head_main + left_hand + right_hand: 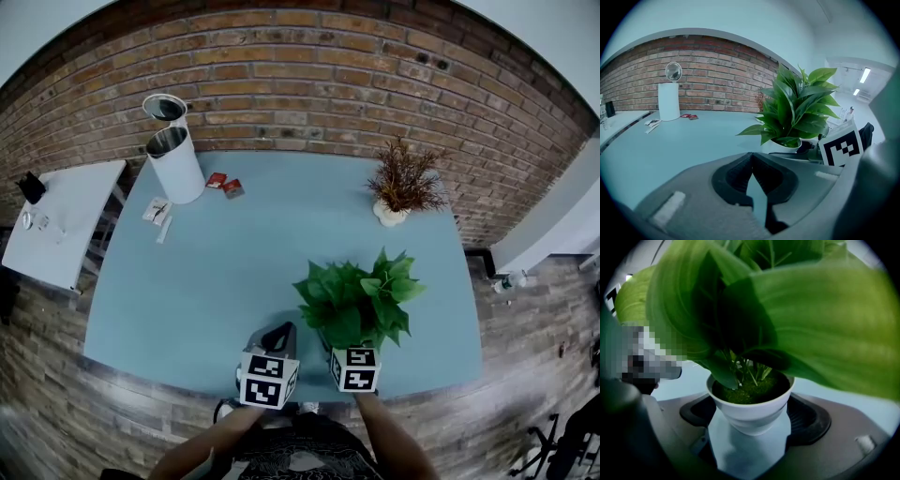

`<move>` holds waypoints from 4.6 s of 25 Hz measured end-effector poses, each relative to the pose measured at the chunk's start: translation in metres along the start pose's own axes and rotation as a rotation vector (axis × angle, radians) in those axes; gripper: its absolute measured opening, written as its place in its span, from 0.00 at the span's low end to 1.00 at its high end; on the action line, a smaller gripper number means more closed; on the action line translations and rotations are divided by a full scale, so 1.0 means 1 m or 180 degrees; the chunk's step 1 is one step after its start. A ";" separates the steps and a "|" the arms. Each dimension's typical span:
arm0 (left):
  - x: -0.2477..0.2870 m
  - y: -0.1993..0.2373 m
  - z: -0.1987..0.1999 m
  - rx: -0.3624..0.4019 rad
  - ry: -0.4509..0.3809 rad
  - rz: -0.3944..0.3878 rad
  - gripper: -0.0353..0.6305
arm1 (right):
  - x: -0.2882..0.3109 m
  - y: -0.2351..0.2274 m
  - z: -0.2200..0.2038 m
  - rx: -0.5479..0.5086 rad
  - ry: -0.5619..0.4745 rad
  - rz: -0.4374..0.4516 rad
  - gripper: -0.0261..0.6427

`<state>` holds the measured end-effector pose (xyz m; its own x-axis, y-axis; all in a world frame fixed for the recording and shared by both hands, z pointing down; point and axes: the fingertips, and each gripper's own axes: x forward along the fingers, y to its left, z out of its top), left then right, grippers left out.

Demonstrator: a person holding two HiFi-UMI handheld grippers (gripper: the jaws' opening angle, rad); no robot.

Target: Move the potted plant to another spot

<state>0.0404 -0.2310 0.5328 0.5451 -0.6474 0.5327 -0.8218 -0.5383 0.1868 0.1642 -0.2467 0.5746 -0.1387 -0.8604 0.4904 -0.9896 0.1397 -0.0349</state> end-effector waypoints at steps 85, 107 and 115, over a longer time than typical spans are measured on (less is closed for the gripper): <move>-0.172 0.213 -0.078 -0.0727 -0.0126 0.1240 0.05 | 0.025 0.303 0.000 -0.0620 -0.0039 0.1289 0.75; -0.214 0.259 -0.103 -0.0668 -0.0164 0.1024 0.05 | 0.017 0.365 -0.009 -0.0548 -0.0049 0.1047 0.75; -0.213 0.249 -0.105 -0.0529 -0.0130 0.0732 0.05 | 0.012 0.366 -0.008 -0.0465 -0.0036 0.0934 0.75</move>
<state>-0.2978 -0.1708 0.5528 0.3448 -0.7651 0.5438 -0.9387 -0.2812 0.1995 -0.1992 -0.2017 0.5750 -0.4185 -0.7783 0.4682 -0.8914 0.4506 -0.0477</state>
